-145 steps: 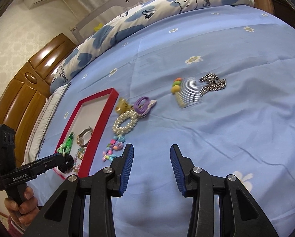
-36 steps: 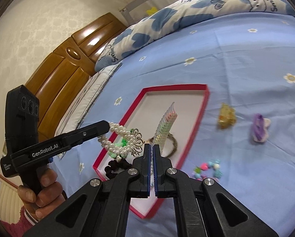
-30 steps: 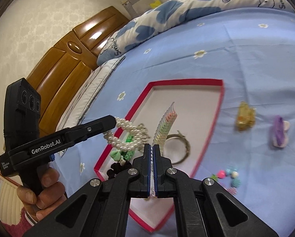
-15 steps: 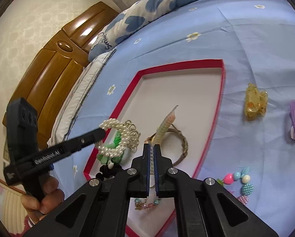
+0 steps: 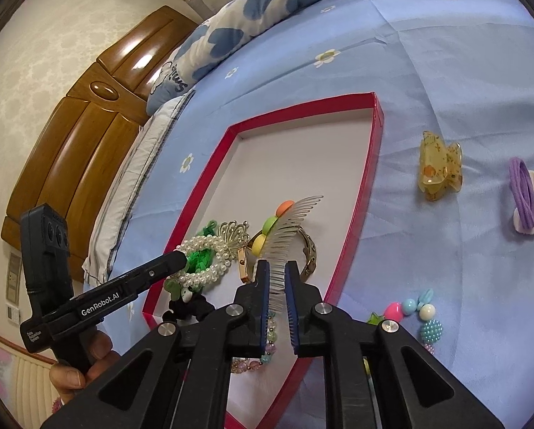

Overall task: Organize jewelry
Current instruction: 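Carry the pearl bracelet and comb into the red box and open both tools, then move the left tool to the candy-bead bracelet while the right tool reaches the purple hair tie, then grasp the candy-bead bracelet with the left tool while the right tool grasps the purple tie, then carry the bead bracelet and purple tie over the red box and lower them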

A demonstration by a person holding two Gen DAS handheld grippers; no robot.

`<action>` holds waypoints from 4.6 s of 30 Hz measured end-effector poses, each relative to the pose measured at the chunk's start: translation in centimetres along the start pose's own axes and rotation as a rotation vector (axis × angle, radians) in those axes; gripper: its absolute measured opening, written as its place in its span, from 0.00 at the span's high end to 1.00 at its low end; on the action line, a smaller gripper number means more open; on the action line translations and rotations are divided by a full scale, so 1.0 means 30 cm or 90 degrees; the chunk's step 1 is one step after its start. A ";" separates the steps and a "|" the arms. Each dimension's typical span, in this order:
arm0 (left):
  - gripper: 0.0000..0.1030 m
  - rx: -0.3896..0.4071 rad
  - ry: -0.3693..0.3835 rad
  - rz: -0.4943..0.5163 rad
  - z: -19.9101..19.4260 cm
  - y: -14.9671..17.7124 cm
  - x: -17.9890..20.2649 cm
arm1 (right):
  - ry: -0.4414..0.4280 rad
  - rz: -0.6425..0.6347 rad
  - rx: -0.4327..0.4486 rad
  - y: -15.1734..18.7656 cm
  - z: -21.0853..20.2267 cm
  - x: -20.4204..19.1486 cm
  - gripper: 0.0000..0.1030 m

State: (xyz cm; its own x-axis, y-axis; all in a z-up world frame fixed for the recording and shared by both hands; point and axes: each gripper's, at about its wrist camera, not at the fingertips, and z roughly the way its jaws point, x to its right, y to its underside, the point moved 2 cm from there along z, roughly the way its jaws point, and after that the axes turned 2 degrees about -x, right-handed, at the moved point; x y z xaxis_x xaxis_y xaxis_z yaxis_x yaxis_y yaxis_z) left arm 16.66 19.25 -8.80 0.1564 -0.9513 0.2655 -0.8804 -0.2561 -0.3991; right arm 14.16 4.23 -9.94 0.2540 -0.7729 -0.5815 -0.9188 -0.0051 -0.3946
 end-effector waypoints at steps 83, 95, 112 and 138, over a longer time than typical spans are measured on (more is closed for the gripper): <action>0.69 -0.114 0.045 0.273 0.196 0.208 0.628 | 0.140 -0.008 0.062 -0.058 -0.271 0.396 0.58; 0.93 -0.111 0.070 0.237 0.194 0.194 0.593 | 0.162 0.008 0.066 -0.077 -0.218 0.434 0.89; 0.93 -0.062 0.133 0.206 -0.001 0.242 0.564 | 0.093 0.037 0.108 0.072 -0.399 0.330 0.90; 0.93 0.003 0.139 0.136 -0.227 0.301 0.390 | 0.063 -0.015 0.091 0.233 -0.420 0.097 0.90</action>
State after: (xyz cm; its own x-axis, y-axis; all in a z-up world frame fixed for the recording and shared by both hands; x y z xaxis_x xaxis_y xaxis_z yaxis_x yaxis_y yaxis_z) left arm 7.49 6.97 -3.31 -0.1321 -0.9246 0.3573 -0.8810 -0.0557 -0.4697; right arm 4.67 -6.06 -5.44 0.2381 -0.8323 -0.5005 -0.8589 0.0602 -0.5086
